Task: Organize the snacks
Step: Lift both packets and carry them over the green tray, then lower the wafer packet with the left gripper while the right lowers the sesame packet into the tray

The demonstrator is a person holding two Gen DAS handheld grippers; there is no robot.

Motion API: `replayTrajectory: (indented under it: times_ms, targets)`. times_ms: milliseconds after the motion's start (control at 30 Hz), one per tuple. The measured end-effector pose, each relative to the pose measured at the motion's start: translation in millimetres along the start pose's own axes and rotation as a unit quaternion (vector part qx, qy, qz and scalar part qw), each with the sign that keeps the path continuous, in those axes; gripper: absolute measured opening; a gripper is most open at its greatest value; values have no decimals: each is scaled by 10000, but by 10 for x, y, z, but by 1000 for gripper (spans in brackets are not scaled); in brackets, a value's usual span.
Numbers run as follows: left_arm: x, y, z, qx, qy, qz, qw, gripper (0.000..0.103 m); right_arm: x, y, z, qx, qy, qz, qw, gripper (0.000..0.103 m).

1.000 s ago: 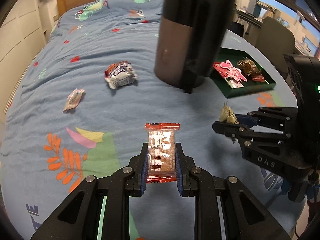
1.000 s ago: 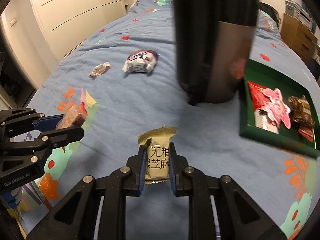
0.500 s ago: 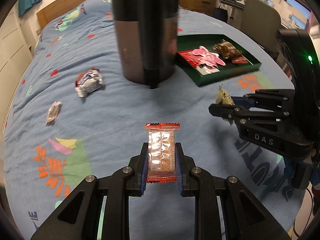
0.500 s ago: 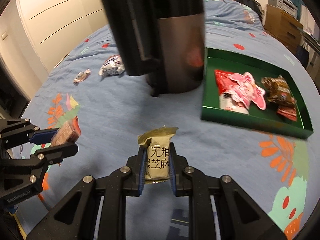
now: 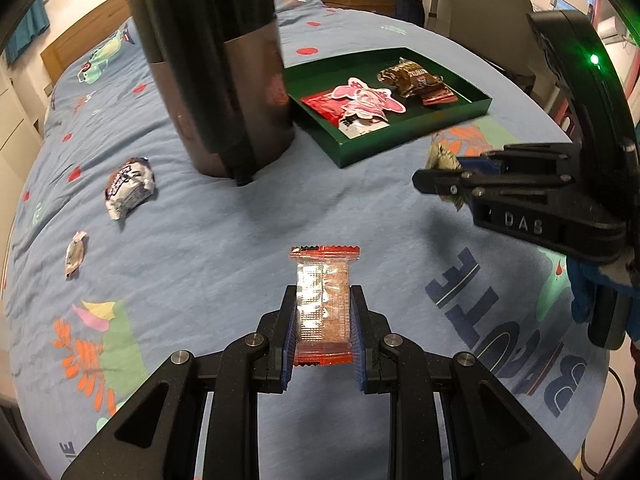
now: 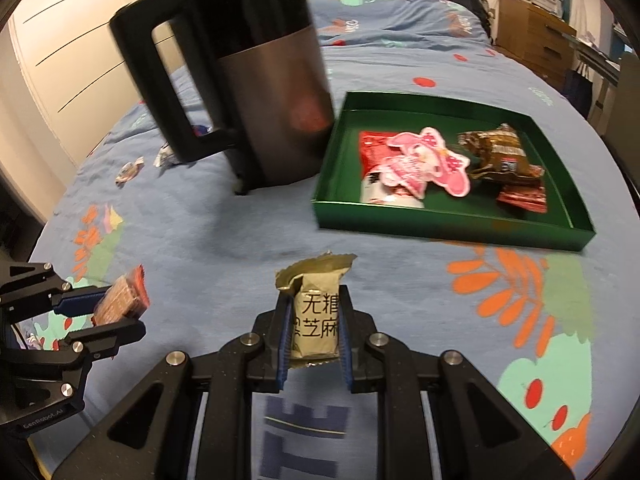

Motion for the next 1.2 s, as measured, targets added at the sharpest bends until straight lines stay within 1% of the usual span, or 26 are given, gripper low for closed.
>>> replayTrajectory:
  times_ms: [167, 400, 767, 1033, 1200]
  targets:
    - [-70, -81, 72, 47, 34, 71, 10000, 20, -37, -213, 27, 129, -42, 90, 9999, 89]
    - [-293, -197, 208, 93, -11, 224, 9997, 20, -194, -487, 85, 295, -172, 174, 9993, 89]
    - [-959, -260, 369, 77, -385, 498, 9980, 20, -630, -808, 250, 468, -477, 242, 9975, 89]
    - [-1420, -217, 562, -55, -566, 546, 9969, 20, -791, -1049, 462, 551, -528, 389, 9963, 89]
    - [-1610, -137, 759, -188, -580, 479, 9970, 20, -869, -1148, 634, 525, -535, 506, 9959, 89]
Point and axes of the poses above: each gripper's, at about its wrist camera, not at the fingertips, and z roughly the way its jaws point, y to its left, x to its underside, the point moved 8 cm from there along z, roughly the way its jaws point, and after that the axes turned 14 degrees about x, right-handed, at the moved point
